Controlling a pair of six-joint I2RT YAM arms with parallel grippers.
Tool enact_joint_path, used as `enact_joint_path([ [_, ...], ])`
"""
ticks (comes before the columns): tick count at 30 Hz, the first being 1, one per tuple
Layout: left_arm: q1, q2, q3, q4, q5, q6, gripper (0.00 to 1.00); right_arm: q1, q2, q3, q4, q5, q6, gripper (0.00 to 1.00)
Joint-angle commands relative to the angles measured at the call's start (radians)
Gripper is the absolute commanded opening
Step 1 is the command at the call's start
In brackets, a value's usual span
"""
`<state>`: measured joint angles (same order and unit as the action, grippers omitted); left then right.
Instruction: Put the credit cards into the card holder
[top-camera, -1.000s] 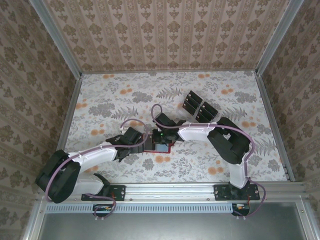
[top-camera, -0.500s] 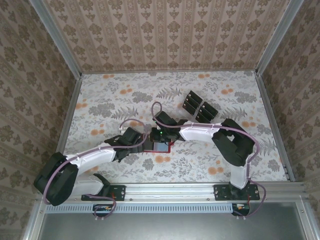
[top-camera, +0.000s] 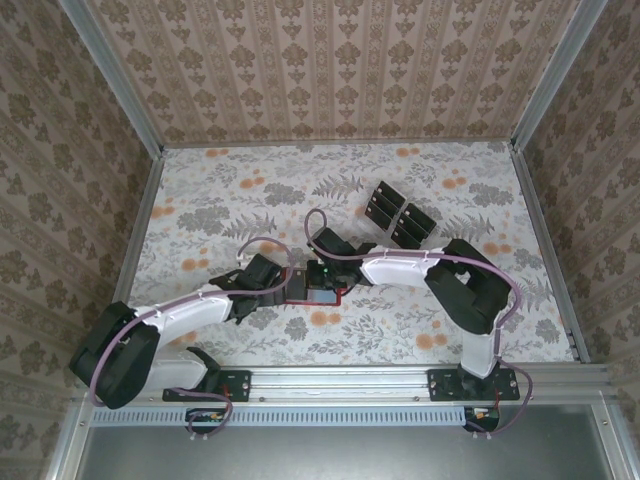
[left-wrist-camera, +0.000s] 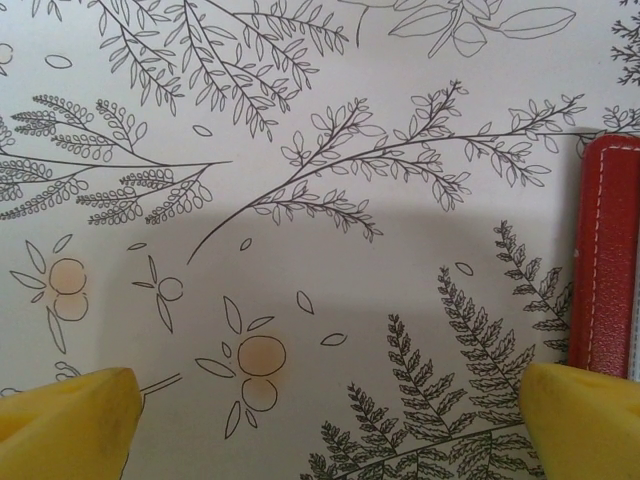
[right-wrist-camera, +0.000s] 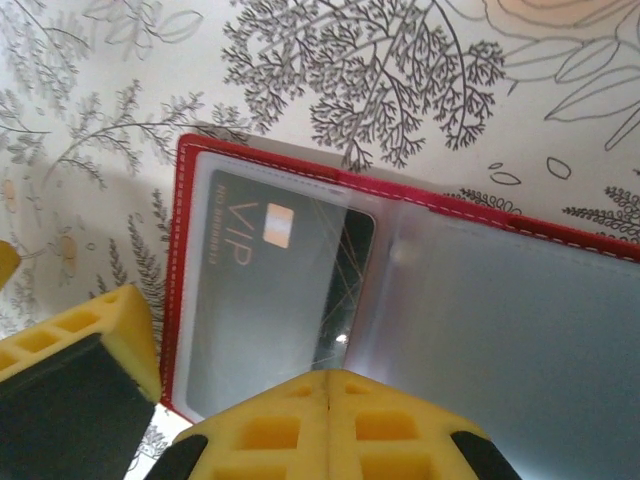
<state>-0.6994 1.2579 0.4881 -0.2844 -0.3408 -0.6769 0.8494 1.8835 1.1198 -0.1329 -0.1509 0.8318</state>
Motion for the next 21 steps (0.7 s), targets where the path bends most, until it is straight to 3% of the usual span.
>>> enact_joint_path([
  [1, 0.005, 0.014, 0.001, -0.007, -0.01, -0.006, 1.0, 0.006, 0.03, 0.001, -0.024, 0.02, -0.008, 0.05],
  [21, 0.003, 0.022, -0.014, 0.021, 0.022, -0.013, 1.0, 0.028, 0.094, 0.068, -0.02, -0.018, -0.005, 0.03],
])
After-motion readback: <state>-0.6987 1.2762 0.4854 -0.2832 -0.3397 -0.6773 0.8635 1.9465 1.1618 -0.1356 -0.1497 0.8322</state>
